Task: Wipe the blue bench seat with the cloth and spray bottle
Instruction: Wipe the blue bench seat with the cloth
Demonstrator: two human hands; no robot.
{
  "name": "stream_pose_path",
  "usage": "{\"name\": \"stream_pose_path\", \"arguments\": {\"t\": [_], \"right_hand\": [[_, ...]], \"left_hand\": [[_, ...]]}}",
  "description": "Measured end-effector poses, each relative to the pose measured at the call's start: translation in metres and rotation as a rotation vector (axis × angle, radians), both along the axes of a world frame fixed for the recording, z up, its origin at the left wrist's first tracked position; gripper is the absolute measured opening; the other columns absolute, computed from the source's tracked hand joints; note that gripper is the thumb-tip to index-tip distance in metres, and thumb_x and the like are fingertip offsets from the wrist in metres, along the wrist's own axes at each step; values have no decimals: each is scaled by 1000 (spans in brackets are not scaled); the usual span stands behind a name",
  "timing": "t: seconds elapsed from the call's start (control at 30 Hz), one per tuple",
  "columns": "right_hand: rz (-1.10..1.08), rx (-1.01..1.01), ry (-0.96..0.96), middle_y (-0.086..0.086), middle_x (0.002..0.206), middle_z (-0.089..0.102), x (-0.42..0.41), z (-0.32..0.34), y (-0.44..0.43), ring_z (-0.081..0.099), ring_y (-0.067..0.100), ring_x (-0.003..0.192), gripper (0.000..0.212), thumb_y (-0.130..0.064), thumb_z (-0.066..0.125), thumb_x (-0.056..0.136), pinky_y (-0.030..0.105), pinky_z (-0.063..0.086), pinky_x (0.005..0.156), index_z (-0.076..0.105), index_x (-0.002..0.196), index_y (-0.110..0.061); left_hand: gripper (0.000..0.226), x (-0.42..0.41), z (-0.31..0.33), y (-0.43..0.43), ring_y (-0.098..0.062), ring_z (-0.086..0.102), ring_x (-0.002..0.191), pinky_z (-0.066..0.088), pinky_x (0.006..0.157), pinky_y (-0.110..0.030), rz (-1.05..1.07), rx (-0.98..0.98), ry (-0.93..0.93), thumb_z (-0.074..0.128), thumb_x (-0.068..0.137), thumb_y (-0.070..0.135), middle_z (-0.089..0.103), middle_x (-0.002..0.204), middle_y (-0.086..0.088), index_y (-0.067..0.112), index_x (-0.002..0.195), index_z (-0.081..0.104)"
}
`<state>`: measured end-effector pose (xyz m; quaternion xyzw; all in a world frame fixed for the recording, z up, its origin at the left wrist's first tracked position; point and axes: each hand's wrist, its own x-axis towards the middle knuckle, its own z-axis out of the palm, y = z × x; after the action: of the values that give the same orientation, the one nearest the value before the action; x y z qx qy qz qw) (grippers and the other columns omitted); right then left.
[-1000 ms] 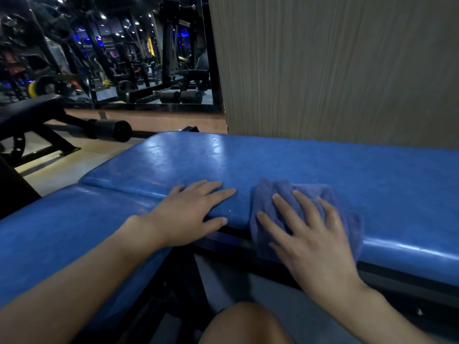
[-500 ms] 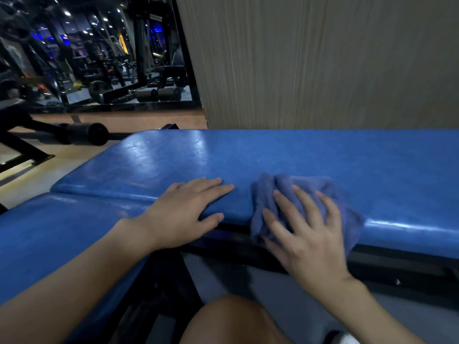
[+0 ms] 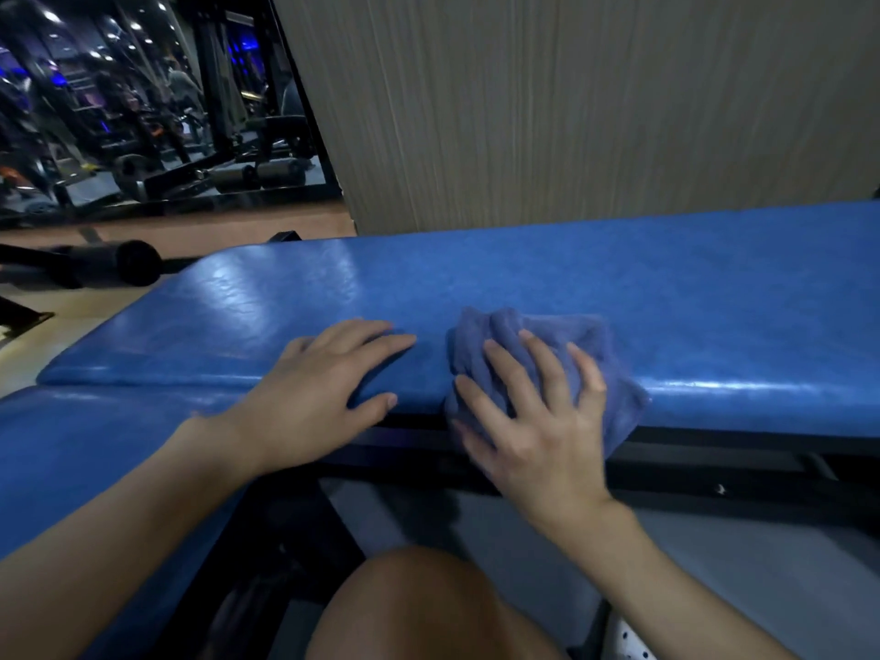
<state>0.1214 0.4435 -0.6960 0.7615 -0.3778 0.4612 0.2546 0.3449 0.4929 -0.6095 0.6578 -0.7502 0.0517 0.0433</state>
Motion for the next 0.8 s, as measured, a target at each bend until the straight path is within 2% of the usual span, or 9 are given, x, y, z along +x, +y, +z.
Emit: {"name": "stream_pose_path", "arguments": {"t": [0.13, 0.23, 0.3, 0.37, 0.5, 0.6, 0.67, 0.8], "right_hand": [[-59, -29, -32, 12, 120, 67, -53, -7, -7, 51, 38, 122, 24, -36, 65, 85, 58, 27, 103, 75, 99, -20], [-180, 53, -217, 8, 116, 68, -28, -4, 0, 51, 38, 121, 22, -37, 65, 80, 58, 24, 106, 74, 92, -21], [-185, 83, -266, 5, 115, 69, 0, 1, 2, 52, 37, 120, 22, -43, 64, 82, 58, 24, 107, 72, 87, -23], [-134, 54, -231, 4, 112, 70, 12, 5, -1, 58, 37, 114, 24, -45, 63, 86, 58, 29, 104, 72, 85, -22], [-35, -72, -46, 6, 112, 71, -23, 2, -8, 63, 35, 111, 14, -33, 67, 86, 56, 36, 99, 75, 91, -22], [-65, -77, -1, 10, 115, 70, -71, -3, -13, 60, 37, 115, 17, -32, 66, 88, 57, 33, 100, 76, 96, -21], [-130, -40, -56, 11, 114, 69, -90, -4, -14, 57, 37, 117, 21, -33, 65, 88, 58, 31, 102, 75, 101, -19], [-284, 93, -363, 4, 113, 68, -50, 1, -4, 53, 34, 120, 33, -36, 62, 87, 58, 25, 107, 70, 116, -24]], "left_hand": [[73, -10, 0, -7, -6, 18, 147, 25, 116, -40, -78, 41, 17, 25, 80, 75, 17, 162, 17, 52, 149, 17], [73, -12, 0, -15, -8, 24, 145, 28, 113, -41, -87, 57, -19, 22, 77, 77, 24, 159, 17, 56, 148, 18], [74, -11, 0, -17, -8, 28, 143, 30, 110, -40, -79, 45, -14, 25, 76, 78, 29, 157, 19, 56, 146, 23], [74, -12, 1, -18, -9, 31, 141, 33, 108, -41, -74, 41, -11, 27, 75, 79, 33, 154, 19, 55, 145, 27], [73, -17, 6, -20, -12, 38, 135, 38, 104, -45, -89, 44, -38, 30, 76, 78, 40, 146, 18, 49, 143, 34], [75, -33, 8, -25, -10, 28, 142, 31, 111, -41, -158, 53, -76, 25, 79, 78, 30, 154, 16, 45, 147, 28], [79, -49, 6, -29, -9, 22, 145, 27, 114, -37, -192, 74, -96, 20, 78, 77, 21, 159, 15, 44, 150, 22], [76, -62, 6, -37, -13, 39, 132, 37, 104, -39, -201, 52, -105, 21, 78, 77, 37, 147, 15, 42, 145, 28]]}}
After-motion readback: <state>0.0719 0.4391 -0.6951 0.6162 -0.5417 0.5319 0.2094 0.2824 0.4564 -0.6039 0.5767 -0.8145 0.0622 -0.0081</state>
